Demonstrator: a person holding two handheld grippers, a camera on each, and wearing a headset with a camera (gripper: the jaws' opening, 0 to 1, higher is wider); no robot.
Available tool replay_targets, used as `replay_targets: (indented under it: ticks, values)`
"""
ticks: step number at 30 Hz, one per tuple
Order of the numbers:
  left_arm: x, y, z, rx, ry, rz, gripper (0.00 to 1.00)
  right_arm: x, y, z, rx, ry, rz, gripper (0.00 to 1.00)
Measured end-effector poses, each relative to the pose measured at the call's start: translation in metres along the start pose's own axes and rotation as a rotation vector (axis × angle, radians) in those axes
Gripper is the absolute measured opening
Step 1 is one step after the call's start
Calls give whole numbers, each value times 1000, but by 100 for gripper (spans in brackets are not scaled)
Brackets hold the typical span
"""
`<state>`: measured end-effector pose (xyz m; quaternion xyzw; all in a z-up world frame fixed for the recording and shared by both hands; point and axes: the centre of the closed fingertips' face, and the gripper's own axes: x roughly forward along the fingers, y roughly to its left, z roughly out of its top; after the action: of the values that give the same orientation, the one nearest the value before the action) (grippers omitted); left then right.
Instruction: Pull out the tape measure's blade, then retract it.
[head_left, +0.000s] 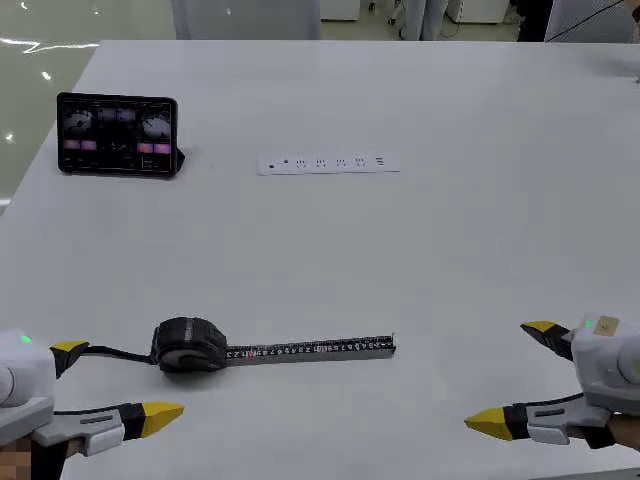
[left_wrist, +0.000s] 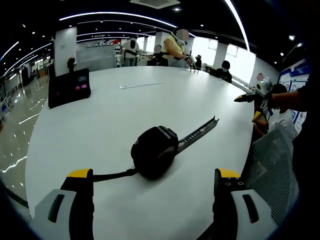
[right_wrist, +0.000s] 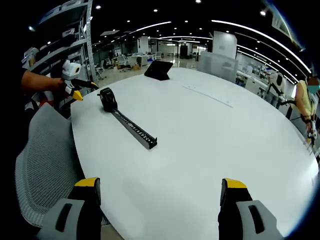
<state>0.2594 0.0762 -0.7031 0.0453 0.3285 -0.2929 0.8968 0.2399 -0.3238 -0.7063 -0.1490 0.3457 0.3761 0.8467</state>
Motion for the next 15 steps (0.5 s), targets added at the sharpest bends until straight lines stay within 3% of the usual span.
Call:
replay_targets:
  ticks: [3,9,12,15]
  values:
    - [4,-1,3,10,10,8,99,4,1,9,-27,6,28,99]
    - [10,-5,11,-10,-10,-6,99,12,-2,21,-81,27,56,99]
    - [12,-2,12,-39,-3,23,99,14,-2,27,-100,33,69,99]
    - [14,-4,18,-57,-23,26,99,17,0,33,-121,41,82,99]
